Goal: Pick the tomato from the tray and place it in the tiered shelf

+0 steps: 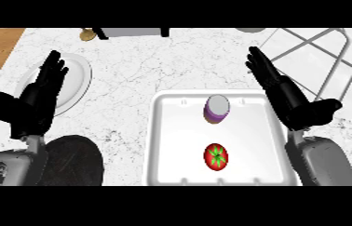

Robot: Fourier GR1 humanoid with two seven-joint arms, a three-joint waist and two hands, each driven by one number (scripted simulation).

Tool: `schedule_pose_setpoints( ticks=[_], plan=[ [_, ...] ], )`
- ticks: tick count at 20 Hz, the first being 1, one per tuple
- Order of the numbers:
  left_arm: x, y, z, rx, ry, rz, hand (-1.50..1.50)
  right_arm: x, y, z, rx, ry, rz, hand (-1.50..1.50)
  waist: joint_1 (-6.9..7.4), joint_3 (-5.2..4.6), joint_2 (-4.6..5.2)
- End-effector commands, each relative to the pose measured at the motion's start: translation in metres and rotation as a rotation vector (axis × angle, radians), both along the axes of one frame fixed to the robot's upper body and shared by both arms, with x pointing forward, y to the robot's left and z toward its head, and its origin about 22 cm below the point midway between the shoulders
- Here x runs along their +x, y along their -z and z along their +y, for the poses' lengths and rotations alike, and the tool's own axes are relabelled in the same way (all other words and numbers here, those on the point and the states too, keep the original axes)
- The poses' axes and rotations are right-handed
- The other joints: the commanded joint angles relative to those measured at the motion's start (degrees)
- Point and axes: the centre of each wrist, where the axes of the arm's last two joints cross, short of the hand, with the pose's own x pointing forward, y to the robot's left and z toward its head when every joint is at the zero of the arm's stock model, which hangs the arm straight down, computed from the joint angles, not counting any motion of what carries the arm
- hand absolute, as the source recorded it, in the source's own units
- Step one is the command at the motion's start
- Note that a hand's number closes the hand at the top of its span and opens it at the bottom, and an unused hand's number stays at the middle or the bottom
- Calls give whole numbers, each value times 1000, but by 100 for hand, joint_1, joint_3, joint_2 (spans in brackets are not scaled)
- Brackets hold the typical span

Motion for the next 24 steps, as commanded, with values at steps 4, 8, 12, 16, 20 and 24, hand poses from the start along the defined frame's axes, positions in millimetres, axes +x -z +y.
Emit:
schedule_pose_setpoints(
  ticks=[4,8,12,16,20,24],
  plan=[
    [19,-6,-1,-46,76,20,0,25,-27,16,21,-295,-139,150,321,-65,1],
    [20,6,-4,-111,104,70,0,54,-24,12,-127,-74,4,150,360,-72,6],
    [22,2,-7,-125,122,88,0,46,17,1,233,-397,101,-150,346,-58,19],
    [15,5,-17,-120,109,82,0,52,-8,-38,177,-574,18,-150,295,-63,-24],
    [7,14,2,-125,110,98,0,53,-58,-38,-89,-677,46,-150,306,-71,-50],
    [8,14,9,-107,104,102,0,38,-101,-16,-474,-744,37,-150,255,-87,-101]
  ],
)
